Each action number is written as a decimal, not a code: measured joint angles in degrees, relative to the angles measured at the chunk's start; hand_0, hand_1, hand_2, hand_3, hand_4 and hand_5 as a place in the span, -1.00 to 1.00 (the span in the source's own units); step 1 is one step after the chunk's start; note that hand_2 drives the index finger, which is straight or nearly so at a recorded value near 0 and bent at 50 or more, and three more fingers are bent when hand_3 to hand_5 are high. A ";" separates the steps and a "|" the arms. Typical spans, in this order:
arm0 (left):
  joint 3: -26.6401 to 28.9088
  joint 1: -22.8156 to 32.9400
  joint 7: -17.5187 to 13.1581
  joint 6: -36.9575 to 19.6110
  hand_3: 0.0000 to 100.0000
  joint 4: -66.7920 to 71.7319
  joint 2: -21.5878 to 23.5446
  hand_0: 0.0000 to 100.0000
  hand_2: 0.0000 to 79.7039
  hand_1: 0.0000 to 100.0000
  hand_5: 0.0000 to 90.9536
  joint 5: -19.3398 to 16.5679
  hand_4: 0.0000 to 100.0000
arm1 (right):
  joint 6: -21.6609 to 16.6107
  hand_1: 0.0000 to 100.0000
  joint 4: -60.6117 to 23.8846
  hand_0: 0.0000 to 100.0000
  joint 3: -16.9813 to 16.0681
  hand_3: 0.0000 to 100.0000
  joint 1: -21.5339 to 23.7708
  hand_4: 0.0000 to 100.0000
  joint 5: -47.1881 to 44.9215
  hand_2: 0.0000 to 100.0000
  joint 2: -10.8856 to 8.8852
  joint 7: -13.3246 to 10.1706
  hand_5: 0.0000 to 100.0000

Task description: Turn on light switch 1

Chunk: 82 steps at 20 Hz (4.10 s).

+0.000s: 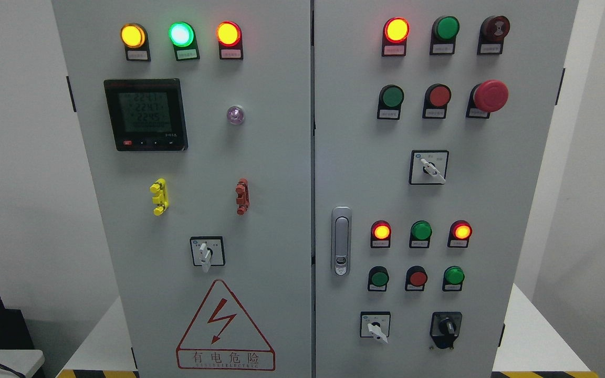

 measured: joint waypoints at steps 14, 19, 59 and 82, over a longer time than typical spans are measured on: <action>0.22 1.26 -0.32 0.14 -1.00 -2.28 0.00 -0.45 -1.00 -1.00 -1.00 -0.47 -1.00 | 0.00 -0.22 0.00 -0.76 0.00 -1.00 0.00 -1.00 0.00 -1.00 0.00 0.00 -1.00; 0.35 3.66 0.31 0.20 -1.00 -5.75 0.00 -0.45 -1.00 -1.00 -1.00 -0.61 -1.00 | 0.00 -0.22 0.00 -0.76 0.00 -1.00 0.00 -1.00 0.00 -1.00 0.00 0.00 -1.00; 12.98 13.25 6.19 -24.71 -0.40 -45.23 2.01 -0.28 -0.61 -1.00 -0.94 -0.69 -0.19 | 0.00 -0.22 0.00 -0.76 0.00 -1.00 0.00 -1.00 0.00 -1.00 0.00 0.00 -1.00; 25.05 14.12 4.90 -29.37 0.20 -75.57 2.38 -0.70 0.06 -0.44 0.23 0.13 0.33 | 0.00 -0.22 0.00 -0.76 0.00 -1.00 0.00 -1.00 0.00 -1.00 0.00 0.00 -1.00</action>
